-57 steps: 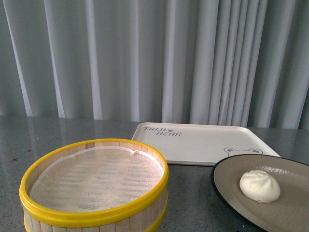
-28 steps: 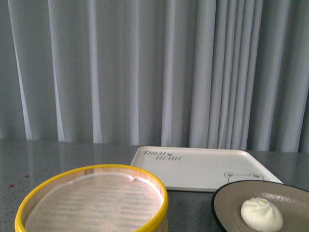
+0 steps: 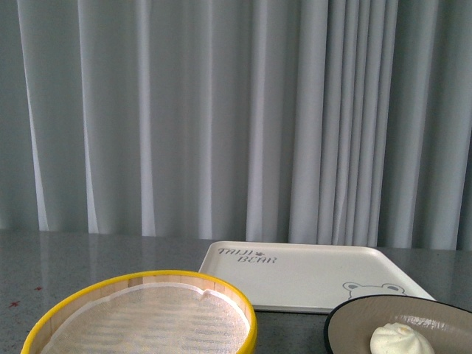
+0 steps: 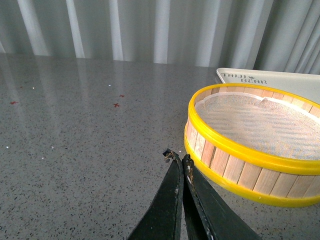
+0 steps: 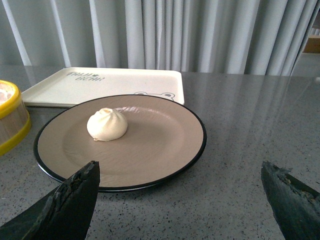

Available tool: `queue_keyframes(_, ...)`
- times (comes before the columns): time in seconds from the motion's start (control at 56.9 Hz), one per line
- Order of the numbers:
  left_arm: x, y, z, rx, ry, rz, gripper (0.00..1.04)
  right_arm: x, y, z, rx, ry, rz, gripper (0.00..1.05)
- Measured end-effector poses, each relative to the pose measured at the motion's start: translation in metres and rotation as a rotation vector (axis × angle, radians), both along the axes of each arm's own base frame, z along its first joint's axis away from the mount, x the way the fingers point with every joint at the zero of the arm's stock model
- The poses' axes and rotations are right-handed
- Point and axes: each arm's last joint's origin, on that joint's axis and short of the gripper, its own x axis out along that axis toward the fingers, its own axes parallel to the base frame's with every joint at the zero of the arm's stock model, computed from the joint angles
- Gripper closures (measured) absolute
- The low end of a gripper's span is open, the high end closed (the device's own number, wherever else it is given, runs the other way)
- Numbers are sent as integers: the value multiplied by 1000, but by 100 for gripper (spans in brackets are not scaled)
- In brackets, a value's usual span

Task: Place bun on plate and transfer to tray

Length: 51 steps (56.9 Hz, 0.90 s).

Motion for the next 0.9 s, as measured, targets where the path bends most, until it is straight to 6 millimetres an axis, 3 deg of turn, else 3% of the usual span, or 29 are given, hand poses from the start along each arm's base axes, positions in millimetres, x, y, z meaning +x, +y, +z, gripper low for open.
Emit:
queue_keyframes(0.316,-15,0,-3,1,3,0,101,0,0,0,0,0,0,9)
queue_keyframes(0.668,-15,0,-3,0,6,0,101,0,0,0,0,0,0,9)
queue_keyframes(0.897,-15,0,-3,0,6,0,63,0,0,0,0,0,0,9)
